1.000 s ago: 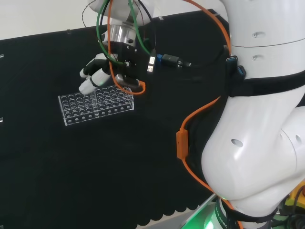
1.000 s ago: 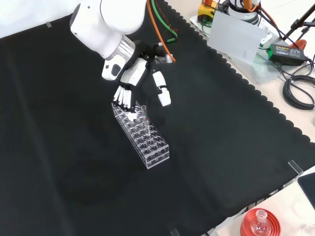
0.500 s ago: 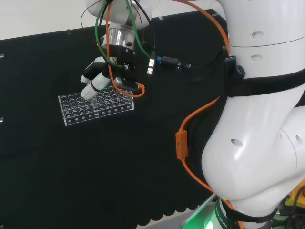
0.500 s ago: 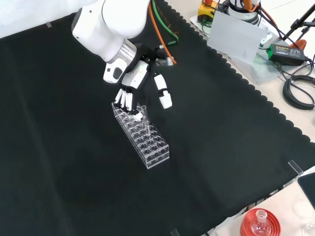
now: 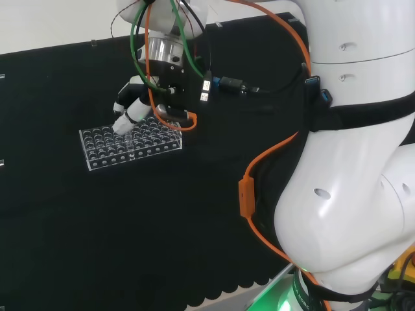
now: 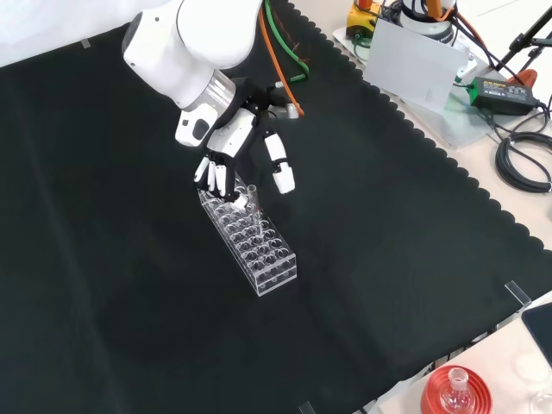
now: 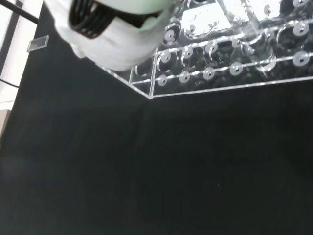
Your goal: Pick up the test tube.
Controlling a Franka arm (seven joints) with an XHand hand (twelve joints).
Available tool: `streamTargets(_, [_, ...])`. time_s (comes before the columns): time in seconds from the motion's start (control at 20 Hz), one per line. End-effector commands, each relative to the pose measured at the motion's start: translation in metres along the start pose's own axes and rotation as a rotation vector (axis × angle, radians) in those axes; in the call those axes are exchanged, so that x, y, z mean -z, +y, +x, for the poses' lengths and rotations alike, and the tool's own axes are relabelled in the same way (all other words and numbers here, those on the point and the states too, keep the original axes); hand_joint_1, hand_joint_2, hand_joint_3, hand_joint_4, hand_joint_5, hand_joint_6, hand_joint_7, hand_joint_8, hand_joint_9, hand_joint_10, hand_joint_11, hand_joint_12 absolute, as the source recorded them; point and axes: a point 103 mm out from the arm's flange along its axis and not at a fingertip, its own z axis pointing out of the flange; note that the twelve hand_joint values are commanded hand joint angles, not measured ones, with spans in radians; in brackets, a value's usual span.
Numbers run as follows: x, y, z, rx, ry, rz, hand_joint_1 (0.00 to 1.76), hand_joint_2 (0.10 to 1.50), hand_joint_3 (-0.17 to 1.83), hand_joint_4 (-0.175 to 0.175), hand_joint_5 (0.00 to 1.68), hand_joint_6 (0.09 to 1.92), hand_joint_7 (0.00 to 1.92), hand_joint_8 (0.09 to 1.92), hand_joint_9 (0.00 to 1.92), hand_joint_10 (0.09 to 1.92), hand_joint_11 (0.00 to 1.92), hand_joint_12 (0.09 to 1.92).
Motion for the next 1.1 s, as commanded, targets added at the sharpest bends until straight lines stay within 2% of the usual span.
streamTargets(0.05, [0.003, 0.005, 0.001, -0.001, -0.024, -0.026, 1.08, 0.63, 0.76, -0.086, 0.67, 0.89, 0.85, 0.72, 0.58, 0.82, 0.14, 1.54])
streamTargets(0.3, [0.006, 0.007, 0.001, 0.0, -0.041, -0.044, 1.13, 0.62, 0.77, -0.095, 0.76, 0.89, 1.0, 0.68, 0.69, 0.76, 0.22, 1.52])
streamTargets(0.85, [0.005, 0.014, 0.005, 0.003, -0.055, -0.055, 1.17, 0.61, 0.77, -0.088, 0.88, 0.86, 1.12, 0.63, 0.8, 0.72, 0.3, 1.49])
streamTargets(1.0, [0.004, 0.014, 0.004, 0.01, -0.051, -0.062, 1.14, 0.88, 0.36, -0.082, 1.02, 0.91, 1.14, 0.62, 0.81, 0.72, 0.31, 1.49])
streamTargets(1.1, [0.004, 0.014, 0.004, 0.009, -0.053, -0.062, 1.14, 0.96, 0.23, -0.079, 1.05, 0.9, 1.15, 0.61, 0.82, 0.71, 0.32, 1.49])
